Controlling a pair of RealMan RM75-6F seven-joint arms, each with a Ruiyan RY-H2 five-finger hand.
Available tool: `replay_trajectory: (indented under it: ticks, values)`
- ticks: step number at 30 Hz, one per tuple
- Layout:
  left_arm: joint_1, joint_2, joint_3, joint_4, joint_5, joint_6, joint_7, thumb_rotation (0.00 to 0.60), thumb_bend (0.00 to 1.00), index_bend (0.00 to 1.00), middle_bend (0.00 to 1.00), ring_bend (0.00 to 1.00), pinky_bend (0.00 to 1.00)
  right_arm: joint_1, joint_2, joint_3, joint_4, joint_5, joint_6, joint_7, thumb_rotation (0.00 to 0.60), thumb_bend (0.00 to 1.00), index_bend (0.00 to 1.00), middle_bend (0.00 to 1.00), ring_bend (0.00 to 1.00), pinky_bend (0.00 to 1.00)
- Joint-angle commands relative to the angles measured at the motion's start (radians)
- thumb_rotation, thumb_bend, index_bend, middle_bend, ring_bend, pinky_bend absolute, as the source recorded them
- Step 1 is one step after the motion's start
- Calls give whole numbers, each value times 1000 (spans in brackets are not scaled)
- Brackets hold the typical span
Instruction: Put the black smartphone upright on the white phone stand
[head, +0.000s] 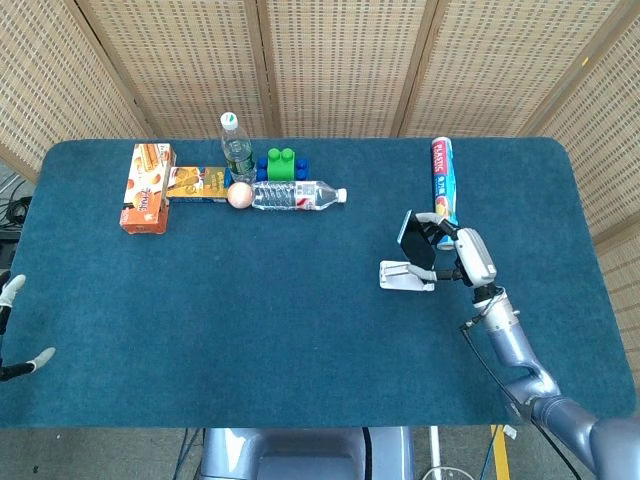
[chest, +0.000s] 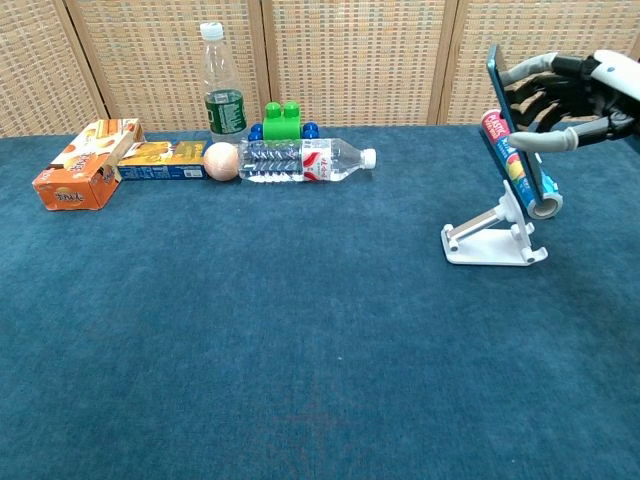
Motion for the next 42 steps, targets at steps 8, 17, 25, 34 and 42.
replay_trajectory:
  ticks: [8,17,25,34,42]
  values:
    - [-25,-21,-23,11,-65,-43,43,600,0,0,0,0,0,89,-145,-77,305,-50,-4,226,600,836,414,489,533,472]
    - [-41,-33,-40,31,-107,-67,53,600,0,0,0,0,0,102,-182,-93,414,-32,-14,291,600,852,414,489,533,472]
    - [-46,-37,-44,29,-120,-72,64,600,0,0,0,0,0,105,-184,-89,445,-10,-4,311,600,852,413,489,533,472]
    - [-48,-38,-41,22,-123,-71,74,600,0,0,0,0,0,84,-203,-110,457,-3,8,286,600,852,414,489,533,472]
    - [-51,-41,-41,26,-128,-75,77,600,0,0,0,0,0,64,-236,-105,480,20,10,264,600,852,413,489,508,472]
